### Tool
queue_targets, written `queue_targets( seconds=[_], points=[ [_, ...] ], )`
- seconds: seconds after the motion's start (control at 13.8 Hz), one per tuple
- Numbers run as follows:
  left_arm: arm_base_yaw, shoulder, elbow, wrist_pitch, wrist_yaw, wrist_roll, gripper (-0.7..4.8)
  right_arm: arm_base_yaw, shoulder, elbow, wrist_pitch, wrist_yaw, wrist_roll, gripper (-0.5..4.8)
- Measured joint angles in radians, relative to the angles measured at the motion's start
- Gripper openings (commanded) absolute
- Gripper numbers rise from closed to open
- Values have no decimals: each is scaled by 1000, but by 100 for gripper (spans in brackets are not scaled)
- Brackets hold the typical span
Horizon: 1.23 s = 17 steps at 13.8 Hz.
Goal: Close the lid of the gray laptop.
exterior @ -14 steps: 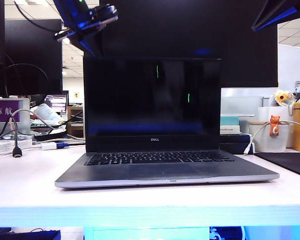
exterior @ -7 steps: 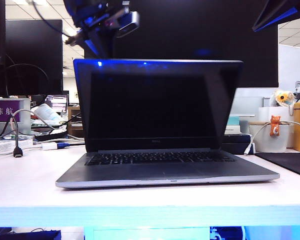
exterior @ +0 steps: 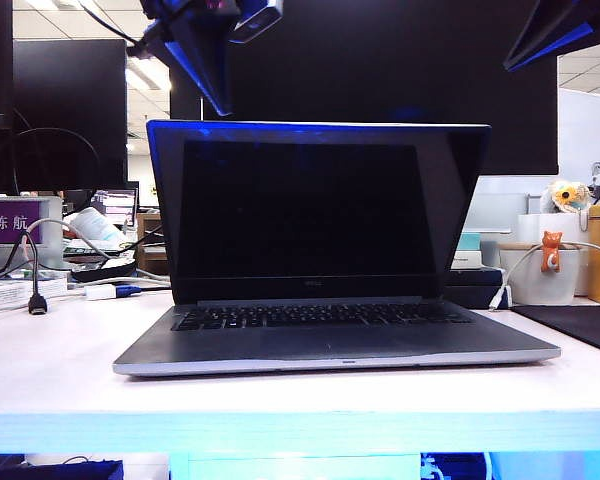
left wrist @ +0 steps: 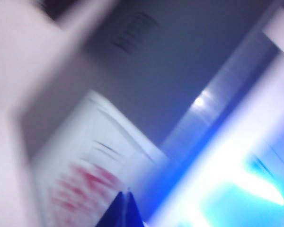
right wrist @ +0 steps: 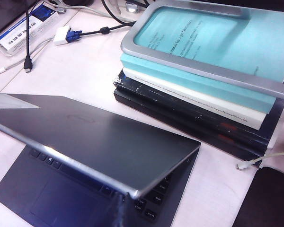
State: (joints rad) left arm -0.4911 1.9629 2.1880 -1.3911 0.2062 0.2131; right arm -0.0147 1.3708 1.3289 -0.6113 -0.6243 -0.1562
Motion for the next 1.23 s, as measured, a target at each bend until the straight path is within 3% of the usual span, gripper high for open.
queue_targets(
  seconds=[0.07,0.29,0.8,1.23],
  points=[
    [1,-9,0,88,-55,-27,-5,0,0,0,0,0,0,-2],
    [-1,-38,2,226,-79,-61,-5,0,0,0,0,0,0,-2],
    [-17,-27,-190,285,-140,-110,-5,0,0,0,0,0,0,-2],
    [-116,-34,-205,311,-238,-117,-5,0,7,0,-19,0,-8,-2]
  ],
)
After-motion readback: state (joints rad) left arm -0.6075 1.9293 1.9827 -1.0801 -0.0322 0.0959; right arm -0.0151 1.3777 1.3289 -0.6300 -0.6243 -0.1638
